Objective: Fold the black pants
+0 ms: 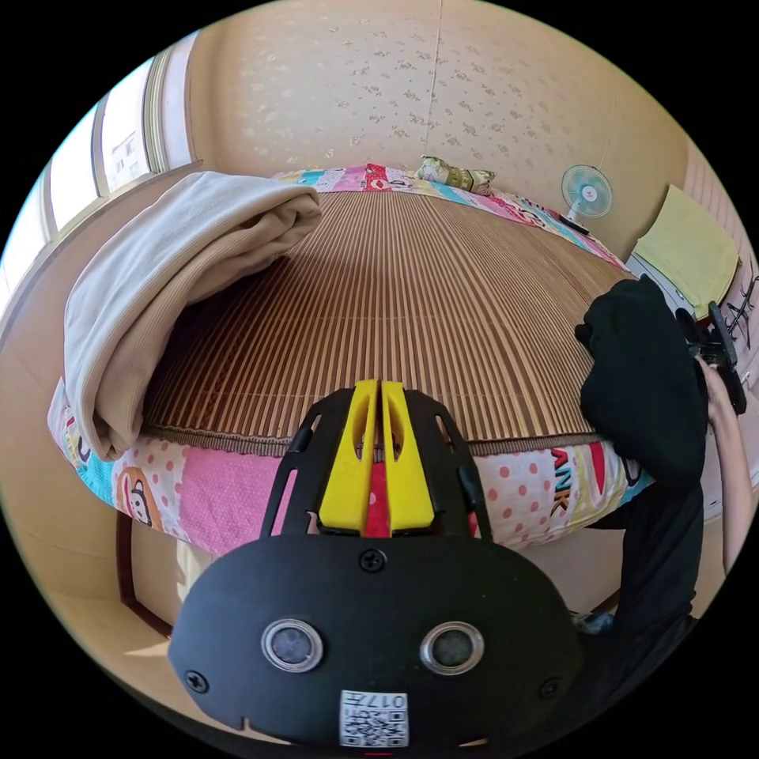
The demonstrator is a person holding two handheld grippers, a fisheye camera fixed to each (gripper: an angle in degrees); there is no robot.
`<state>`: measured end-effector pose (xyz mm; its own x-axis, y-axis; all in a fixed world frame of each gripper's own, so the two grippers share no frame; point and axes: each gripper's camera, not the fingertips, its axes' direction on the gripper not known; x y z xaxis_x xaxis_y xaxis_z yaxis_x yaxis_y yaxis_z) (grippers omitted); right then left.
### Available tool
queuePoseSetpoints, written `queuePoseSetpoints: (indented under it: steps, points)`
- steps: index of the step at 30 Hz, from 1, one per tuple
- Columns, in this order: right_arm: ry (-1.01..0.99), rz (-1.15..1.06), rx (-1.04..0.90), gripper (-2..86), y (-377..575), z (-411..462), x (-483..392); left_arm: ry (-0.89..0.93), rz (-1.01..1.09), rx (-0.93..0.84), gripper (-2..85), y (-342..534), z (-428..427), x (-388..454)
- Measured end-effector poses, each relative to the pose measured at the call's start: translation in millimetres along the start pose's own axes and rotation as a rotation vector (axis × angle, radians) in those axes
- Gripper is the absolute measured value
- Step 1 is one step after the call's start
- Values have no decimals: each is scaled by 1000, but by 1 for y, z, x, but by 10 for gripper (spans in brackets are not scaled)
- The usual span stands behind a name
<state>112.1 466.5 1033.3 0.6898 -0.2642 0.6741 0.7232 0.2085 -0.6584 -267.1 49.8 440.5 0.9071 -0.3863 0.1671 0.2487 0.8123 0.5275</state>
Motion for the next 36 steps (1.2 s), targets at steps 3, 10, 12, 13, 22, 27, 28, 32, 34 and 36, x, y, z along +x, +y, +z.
queuePoseSetpoints:
  steps: [3,10,12,13,22,27,28,32,34,36]
  points:
    - [76,-29,38,93,9,0,-4,-1,9,-3,-10,-1,-2,3]
    - [-317,-9,160,36,41,-87,79,-67,4,6,-11,10,-24,9]
    - [-507,-82,312,31,65,-146,110,-88,-27,38,-11,21,-42,8]
    - [-549,-110,350,31,71,-163,117,-77,-58,73,-10,32,-58,5]
    - [-1409,-476,894,28,161,-372,247,343,-112,232,-5,59,-176,3]
    - [-2081,-748,1192,26,200,-428,307,690,-153,446,56,58,-280,14]
    - [-2124,-757,1211,26,203,-432,311,794,-144,467,79,52,-297,20]
    - [-2321,-771,1142,25,217,-459,319,1070,-44,371,139,23,-321,65]
    - [-2387,-805,1083,24,225,-468,315,1167,60,250,180,8,-322,108]
    - [-2402,-813,1025,23,241,-483,314,1207,150,190,205,8,-324,139]
